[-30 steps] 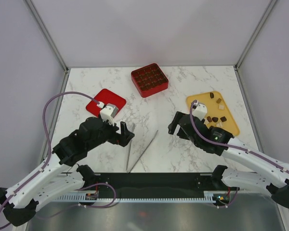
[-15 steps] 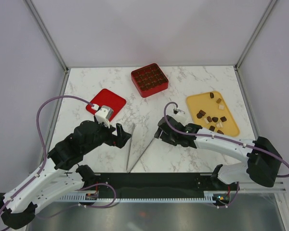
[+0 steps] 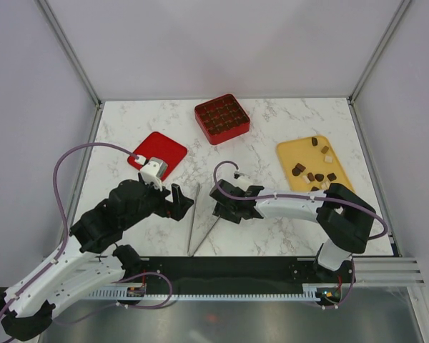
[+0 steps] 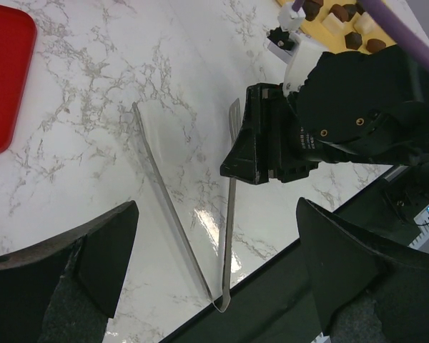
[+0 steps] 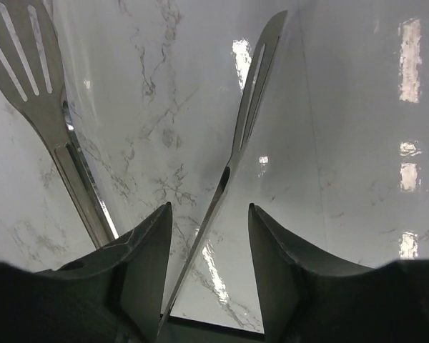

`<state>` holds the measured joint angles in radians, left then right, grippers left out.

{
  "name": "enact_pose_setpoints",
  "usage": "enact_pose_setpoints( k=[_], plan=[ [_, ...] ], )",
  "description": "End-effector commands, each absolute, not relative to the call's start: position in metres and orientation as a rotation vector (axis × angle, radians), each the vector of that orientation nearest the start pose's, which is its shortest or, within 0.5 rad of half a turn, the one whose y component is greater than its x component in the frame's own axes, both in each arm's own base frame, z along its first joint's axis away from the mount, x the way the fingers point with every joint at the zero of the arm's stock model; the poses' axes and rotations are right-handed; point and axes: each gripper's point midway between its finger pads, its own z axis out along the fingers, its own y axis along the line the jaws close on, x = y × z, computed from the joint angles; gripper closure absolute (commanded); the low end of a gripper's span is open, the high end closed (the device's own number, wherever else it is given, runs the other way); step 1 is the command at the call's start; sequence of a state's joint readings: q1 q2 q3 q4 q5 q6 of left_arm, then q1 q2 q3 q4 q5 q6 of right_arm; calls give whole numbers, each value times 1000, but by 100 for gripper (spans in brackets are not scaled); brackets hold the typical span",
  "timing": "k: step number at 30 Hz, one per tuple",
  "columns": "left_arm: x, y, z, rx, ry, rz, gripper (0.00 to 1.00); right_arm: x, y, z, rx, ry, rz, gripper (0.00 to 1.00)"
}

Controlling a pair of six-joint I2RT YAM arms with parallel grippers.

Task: Pack the chocolate

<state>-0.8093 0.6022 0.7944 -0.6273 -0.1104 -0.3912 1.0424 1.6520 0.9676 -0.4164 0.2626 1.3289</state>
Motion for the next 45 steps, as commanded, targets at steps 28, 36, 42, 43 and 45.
enact_pose_setpoints(
  k=[28, 36, 42, 43, 45],
  plan=[
    [173, -168, 224, 349, 2031, -612, 0, 335, 207, 69, -70, 2501, -94, 98],
    [174, -168, 222, 347, 2036, -604, 0, 357, 209, 74, -73, 2499, -104, 89],
    [174, -167, 222, 347, 2037, -601, 0, 350, 214, 100, -152, 2486, -14, 45],
    [174, -167, 223, 342, 2036, -601, 0, 346, 214, 109, -160, 2472, 12, 40],
    [174, -167, 223, 344, 2036, -602, 0, 338, 217, 116, -200, 2475, 71, 25]
  ],
)
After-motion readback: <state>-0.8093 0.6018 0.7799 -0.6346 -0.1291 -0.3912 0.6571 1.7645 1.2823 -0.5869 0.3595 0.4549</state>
